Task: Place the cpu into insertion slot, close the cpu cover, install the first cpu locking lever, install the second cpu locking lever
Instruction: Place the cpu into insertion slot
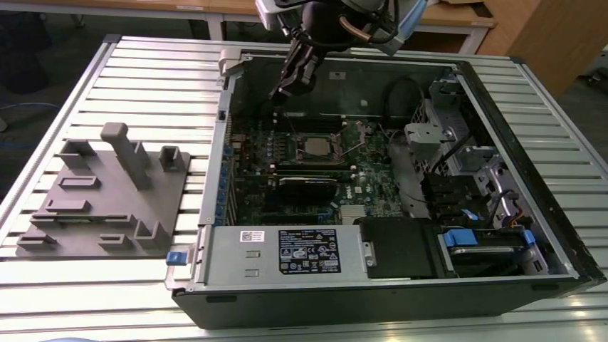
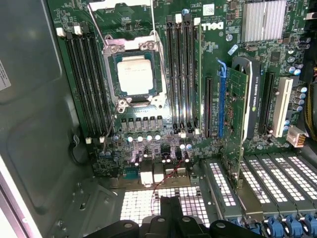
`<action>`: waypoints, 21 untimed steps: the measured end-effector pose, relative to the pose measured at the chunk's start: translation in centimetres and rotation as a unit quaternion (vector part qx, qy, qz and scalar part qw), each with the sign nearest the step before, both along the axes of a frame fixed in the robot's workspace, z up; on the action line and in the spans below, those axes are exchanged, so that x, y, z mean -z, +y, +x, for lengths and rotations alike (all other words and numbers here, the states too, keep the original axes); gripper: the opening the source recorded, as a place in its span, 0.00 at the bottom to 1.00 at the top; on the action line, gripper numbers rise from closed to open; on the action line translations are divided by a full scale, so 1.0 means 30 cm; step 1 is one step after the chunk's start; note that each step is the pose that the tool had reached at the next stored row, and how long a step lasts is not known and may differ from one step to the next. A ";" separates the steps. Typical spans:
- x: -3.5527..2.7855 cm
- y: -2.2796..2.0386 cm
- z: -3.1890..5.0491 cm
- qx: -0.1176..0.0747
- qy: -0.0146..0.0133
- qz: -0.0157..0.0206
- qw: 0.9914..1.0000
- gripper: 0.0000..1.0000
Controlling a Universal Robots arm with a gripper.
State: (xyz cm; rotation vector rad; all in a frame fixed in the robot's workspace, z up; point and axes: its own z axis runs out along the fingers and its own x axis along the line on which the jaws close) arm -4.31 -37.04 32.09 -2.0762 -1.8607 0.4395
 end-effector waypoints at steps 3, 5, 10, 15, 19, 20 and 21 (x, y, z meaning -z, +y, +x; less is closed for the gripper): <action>0.000 0.000 0.000 0.000 0.000 0.000 1.000 0.10; 0.000 0.000 0.000 0.000 0.000 0.000 1.000 0.10; 0.004 0.000 -0.001 0.000 -0.017 0.007 1.000 0.10; 0.007 0.000 -0.004 0.000 -0.031 0.010 0.999 0.10; 0.007 0.000 -0.004 0.000 -0.033 0.011 0.999 0.10; 0.008 0.000 -0.005 0.000 -0.037 0.012 0.999 0.10; 0.009 0.000 -0.006 0.000 -0.043 0.013 0.999 0.10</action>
